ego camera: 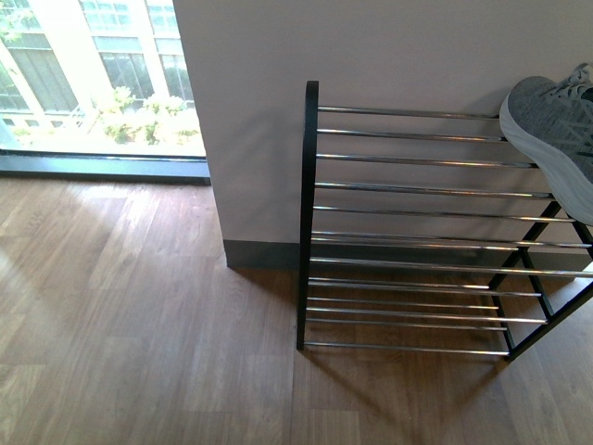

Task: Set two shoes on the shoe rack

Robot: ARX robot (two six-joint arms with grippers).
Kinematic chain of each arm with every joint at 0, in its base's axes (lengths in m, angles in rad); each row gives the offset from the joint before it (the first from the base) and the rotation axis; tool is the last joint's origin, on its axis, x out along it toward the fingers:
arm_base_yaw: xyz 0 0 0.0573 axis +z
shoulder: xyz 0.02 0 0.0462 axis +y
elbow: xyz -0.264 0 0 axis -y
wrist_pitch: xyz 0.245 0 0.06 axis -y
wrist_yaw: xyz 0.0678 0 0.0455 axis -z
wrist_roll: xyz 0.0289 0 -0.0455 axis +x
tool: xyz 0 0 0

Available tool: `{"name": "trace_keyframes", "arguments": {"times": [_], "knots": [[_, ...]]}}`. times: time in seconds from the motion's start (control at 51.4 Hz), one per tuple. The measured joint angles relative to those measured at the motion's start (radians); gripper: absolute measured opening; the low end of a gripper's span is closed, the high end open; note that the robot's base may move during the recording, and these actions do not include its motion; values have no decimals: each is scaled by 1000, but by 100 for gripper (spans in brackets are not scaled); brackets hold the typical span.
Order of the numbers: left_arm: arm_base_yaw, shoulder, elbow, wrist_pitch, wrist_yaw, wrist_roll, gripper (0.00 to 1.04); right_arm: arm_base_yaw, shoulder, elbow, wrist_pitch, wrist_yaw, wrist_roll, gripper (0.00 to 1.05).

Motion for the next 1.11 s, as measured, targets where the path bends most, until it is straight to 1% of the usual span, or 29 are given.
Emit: {"name": "trace_keyframes", "arguments": {"times": [0.019,0.058,0.156,0.389,0.584,0.739,0.798,0.953,1.109], "knots": [[0,0,0,0,0,0,2,31,40,18,22,28,-5,2],[0,0,0,0,0,0,2,56,80,35,45,54,-12,2],[0,0,0,0,0,0,2,100,172,76,89,106,-24,2],[0,0,0,0,0,0,2,147,395,171,169,188,-53,2],[0,0,0,0,0,0,2,154,579,273,207,251,-74,2],[0,0,0,0,0,0,2,154,805,417,207,314,-103,2],[0,0,0,0,0,0,2,151,866,461,206,323,-118,2],[0,0,0,0,0,0,2,124,1003,570,198,359,-182,2],[0,0,0,0,0,0,2,98,1077,636,185,384,-205,2]]}}
